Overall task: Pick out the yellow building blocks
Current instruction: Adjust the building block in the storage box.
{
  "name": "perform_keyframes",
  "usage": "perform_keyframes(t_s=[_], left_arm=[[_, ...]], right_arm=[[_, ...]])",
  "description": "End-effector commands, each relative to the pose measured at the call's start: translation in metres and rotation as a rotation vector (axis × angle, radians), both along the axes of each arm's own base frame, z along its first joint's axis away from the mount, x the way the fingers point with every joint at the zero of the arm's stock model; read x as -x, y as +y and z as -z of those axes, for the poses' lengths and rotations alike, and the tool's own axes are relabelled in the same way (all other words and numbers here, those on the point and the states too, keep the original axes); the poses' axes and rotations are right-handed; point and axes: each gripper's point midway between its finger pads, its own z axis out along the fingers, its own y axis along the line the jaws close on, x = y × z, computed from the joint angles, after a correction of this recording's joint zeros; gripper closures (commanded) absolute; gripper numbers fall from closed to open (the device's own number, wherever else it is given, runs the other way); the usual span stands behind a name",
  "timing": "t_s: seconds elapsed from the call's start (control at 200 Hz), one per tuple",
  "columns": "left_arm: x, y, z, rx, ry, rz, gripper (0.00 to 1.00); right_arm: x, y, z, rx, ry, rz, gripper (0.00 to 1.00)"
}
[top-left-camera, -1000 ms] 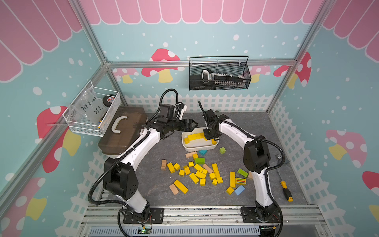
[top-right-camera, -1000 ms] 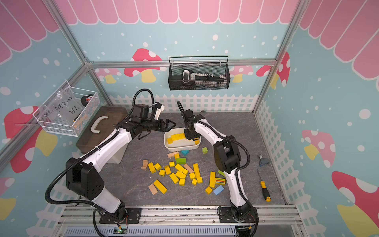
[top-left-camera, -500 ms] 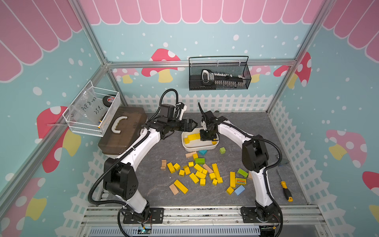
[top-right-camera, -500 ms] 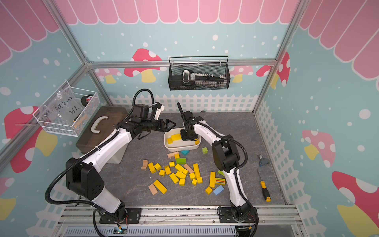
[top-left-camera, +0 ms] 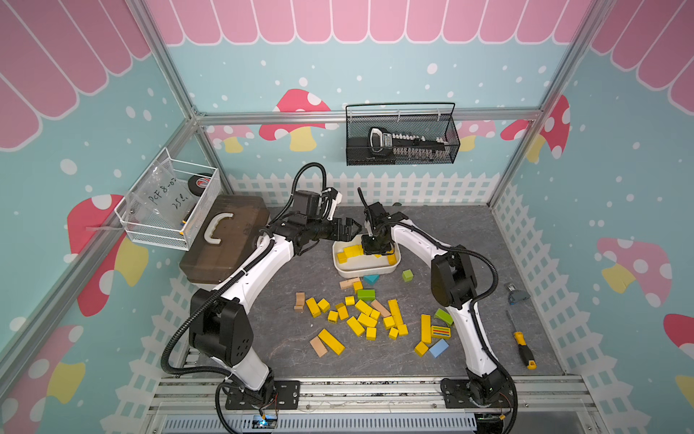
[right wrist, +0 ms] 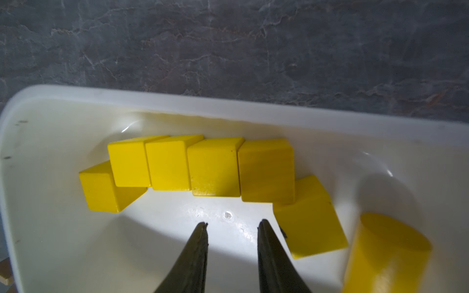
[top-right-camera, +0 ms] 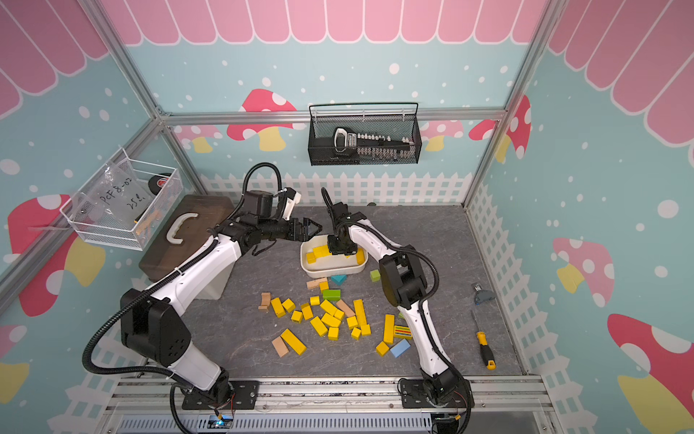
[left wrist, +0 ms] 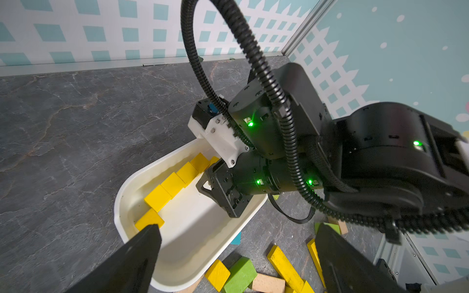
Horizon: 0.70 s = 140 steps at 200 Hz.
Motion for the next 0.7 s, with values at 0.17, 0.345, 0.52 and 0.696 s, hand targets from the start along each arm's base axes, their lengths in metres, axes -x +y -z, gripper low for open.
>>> perform_keyframes(t_s=[0.17, 0.345, 0.52, 0.696], left_arm=[[-0.001, 0.001, -0.012, 0.005, -0.025, 0.009, 0.00], [-0.002, 0.001, -0.012, 0.005, -0.025, 0.008, 0.00], [-0.002, 0.001, -0.011, 0.006, -0.022, 0.009, 0.00], [-0.002, 0.001, -0.012, 0.005, -0.022, 0.009, 0.00]], right_arm=[[-0.011, -0.014, 0.011, 0.082, -0.016, 0.011, 0.67], [-0.012, -0.012, 0.007, 0.071, -0.019, 0.001, 0.67], [-0.011, -0.018, 0.007, 0.103, -0.024, 0.002, 0.67], [-0.013, -0.018, -0.007, 0.102, -0.055, -0.004, 0.67]])
